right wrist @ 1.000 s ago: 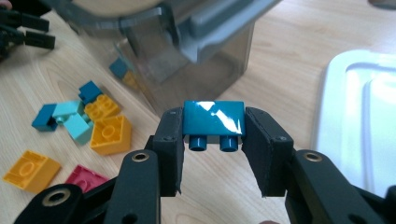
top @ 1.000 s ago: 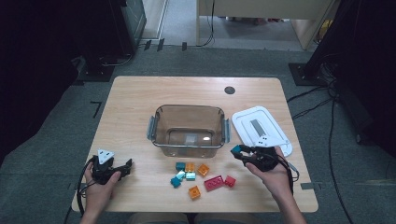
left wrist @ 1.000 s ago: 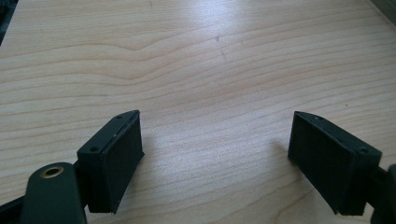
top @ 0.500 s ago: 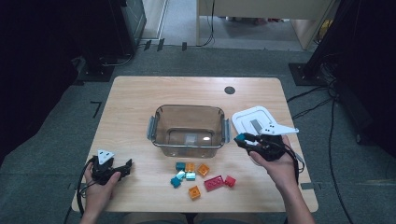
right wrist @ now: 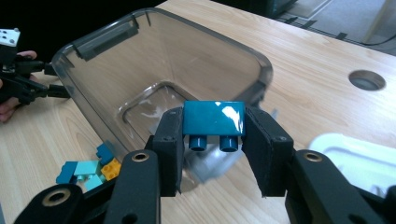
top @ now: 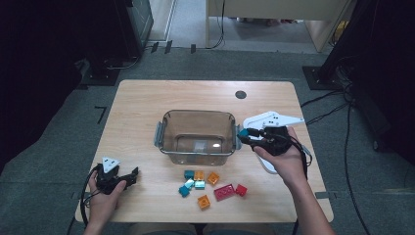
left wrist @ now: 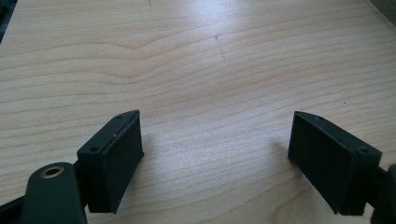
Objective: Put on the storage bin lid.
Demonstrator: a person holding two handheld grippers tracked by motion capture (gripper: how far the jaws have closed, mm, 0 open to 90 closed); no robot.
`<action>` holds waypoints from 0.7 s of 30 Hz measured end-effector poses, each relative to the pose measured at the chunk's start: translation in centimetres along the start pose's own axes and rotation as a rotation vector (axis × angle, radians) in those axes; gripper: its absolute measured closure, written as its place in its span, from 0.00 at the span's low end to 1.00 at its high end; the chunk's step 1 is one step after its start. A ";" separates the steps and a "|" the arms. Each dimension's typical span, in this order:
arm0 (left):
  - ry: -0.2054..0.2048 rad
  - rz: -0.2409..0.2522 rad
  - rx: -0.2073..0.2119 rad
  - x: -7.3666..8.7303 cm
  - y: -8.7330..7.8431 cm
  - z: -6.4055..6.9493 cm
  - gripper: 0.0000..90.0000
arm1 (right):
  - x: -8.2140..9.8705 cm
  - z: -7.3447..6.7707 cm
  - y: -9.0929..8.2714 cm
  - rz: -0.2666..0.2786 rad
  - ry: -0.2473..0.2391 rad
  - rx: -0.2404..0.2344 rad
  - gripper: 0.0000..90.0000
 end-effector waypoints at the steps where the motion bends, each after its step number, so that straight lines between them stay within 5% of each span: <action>1: 0.000 0.000 0.000 0.0 0.0 0.0 0.20 | -0.2 0.0 0.2 -0.002 -0.005 -0.006 0.67; 15: -0.001 0.001 0.001 0.0 0.0 0.0 0.20 | -1.3 -1.4 4.8 -0.071 -0.057 -0.070 0.67; 21: -0.001 0.000 0.001 0.0 0.0 0.0 0.20 | -1.2 -1.7 5.1 -0.067 -0.058 -0.075 0.62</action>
Point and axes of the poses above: each handheld gripper's, and its own axes: y roughly forward along the jaws, x roughly out of its underside, z roughly to its right, the point moved 1 cm from there along y, roughly forward along the jaws, and after that the axes turned 13 degrees about z, right-handed, at the moved point
